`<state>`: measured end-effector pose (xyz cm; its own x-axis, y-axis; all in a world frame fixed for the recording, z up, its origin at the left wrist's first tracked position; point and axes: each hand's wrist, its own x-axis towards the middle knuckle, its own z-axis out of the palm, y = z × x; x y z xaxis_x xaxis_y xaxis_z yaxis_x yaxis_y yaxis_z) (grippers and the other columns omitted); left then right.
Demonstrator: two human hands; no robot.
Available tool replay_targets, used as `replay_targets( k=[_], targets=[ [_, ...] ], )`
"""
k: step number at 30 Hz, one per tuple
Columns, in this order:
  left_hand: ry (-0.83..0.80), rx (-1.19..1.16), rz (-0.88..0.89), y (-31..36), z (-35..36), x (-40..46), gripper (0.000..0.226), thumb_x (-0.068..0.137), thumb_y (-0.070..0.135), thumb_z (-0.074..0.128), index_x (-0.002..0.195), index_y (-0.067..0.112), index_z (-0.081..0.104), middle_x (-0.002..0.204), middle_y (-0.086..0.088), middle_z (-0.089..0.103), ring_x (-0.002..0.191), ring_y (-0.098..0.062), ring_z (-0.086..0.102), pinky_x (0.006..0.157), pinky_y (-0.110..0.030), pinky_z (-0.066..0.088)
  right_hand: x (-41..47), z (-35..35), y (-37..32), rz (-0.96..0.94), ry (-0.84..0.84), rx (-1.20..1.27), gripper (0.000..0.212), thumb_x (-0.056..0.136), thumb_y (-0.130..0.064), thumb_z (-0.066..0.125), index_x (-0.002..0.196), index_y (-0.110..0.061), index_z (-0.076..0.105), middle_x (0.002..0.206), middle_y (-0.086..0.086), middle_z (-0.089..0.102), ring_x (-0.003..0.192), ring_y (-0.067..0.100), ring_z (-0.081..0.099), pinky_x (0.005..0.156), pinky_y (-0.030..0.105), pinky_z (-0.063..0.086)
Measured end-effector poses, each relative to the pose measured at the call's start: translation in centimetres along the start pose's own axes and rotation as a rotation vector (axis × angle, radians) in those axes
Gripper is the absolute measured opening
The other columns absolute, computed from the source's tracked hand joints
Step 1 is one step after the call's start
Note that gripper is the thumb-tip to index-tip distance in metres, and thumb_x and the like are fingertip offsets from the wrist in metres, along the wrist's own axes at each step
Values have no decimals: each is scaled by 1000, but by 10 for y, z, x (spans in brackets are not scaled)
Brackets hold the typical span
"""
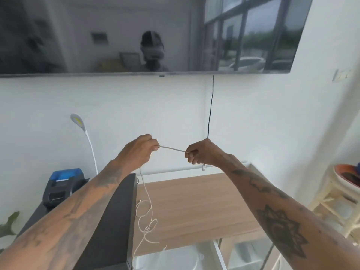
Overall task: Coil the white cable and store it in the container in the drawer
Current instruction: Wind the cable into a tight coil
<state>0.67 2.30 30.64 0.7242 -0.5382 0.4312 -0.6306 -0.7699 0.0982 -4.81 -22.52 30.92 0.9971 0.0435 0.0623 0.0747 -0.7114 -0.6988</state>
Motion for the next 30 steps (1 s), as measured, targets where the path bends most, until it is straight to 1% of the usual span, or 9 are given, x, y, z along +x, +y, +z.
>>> replay_targets(
  k=[5, 9, 14, 18, 22, 24, 25, 27, 30],
  targets=[
    [146, -144, -54, 21, -41, 13, 22, 102, 15, 49, 103, 9, 70, 95, -8, 61, 84, -28, 61, 76, -42, 51, -18, -40, -34, -45, -20, 212, 37, 83, 14, 37, 83, 1, 72, 76, 14, 68, 65, 22, 65, 59, 24, 55],
    [283, -388, -134, 35, -49, 27, 19, 99, 7, 51, 100, 7, 71, 90, -7, 67, 84, -26, 63, 73, -29, 47, -25, -50, -38, -123, -152, 350, 30, 92, 12, 38, 104, 13, 65, 92, 22, 69, 81, 30, 67, 74, 32, 59],
    [433, -759, -272, 61, -48, 52, 17, 97, 15, 55, 102, 14, 71, 84, 0, 68, 69, -15, 66, 74, -35, 59, -26, -54, -25, -313, -304, 640, 19, 103, -3, 43, 109, 2, 61, 120, 22, 68, 108, 35, 67, 97, 43, 54],
    [550, -865, -318, 83, -42, 62, 12, 95, 28, 61, 98, 24, 72, 82, -1, 69, 59, -16, 61, 67, -36, 59, -27, -47, -26, -387, -411, 970, 21, 105, -4, 40, 104, -6, 61, 116, 22, 68, 103, 35, 70, 91, 40, 55],
    [448, -850, -332, 94, -23, 52, 19, 92, 24, 63, 87, 39, 73, 79, 10, 74, 70, -11, 65, 66, -25, 55, -29, -44, -42, -483, -435, 1167, 24, 104, -4, 40, 103, -9, 63, 107, 14, 73, 93, 29, 74, 80, 35, 58],
    [350, -757, -293, 102, -5, 40, 36, 90, 18, 57, 67, 43, 68, 62, 20, 68, 56, -2, 56, 50, -11, 42, -25, -48, -53, -527, -421, 1257, 23, 104, -4, 40, 103, -8, 62, 110, 16, 73, 94, 29, 74, 78, 36, 58],
    [303, -724, -279, 107, 5, 33, 35, 95, 24, 57, 65, 39, 65, 60, 17, 67, 51, -3, 51, 48, -11, 37, -22, -51, -58, -548, -400, 1298, 22, 104, -4, 39, 104, -6, 61, 112, 17, 72, 97, 30, 73, 79, 36, 59],
    [190, -706, -238, 116, 20, 18, 31, 98, 52, 46, 83, 35, 67, 66, 4, 69, 50, -3, 49, 51, -14, 39, -12, -57, -64, -585, -299, 1329, 22, 105, -3, 38, 102, -5, 60, 117, 20, 70, 103, 32, 71, 88, 40, 57],
    [14, -517, -140, 118, 33, -7, 45, 97, 65, 29, 116, 38, 60, 70, 4, 68, 60, -2, 57, 64, -21, 49, 4, -63, -60, -578, -58, 1187, 23, 106, -5, 37, 99, -9, 58, 123, 19, 67, 113, 34, 67, 102, 44, 50]
  ],
)
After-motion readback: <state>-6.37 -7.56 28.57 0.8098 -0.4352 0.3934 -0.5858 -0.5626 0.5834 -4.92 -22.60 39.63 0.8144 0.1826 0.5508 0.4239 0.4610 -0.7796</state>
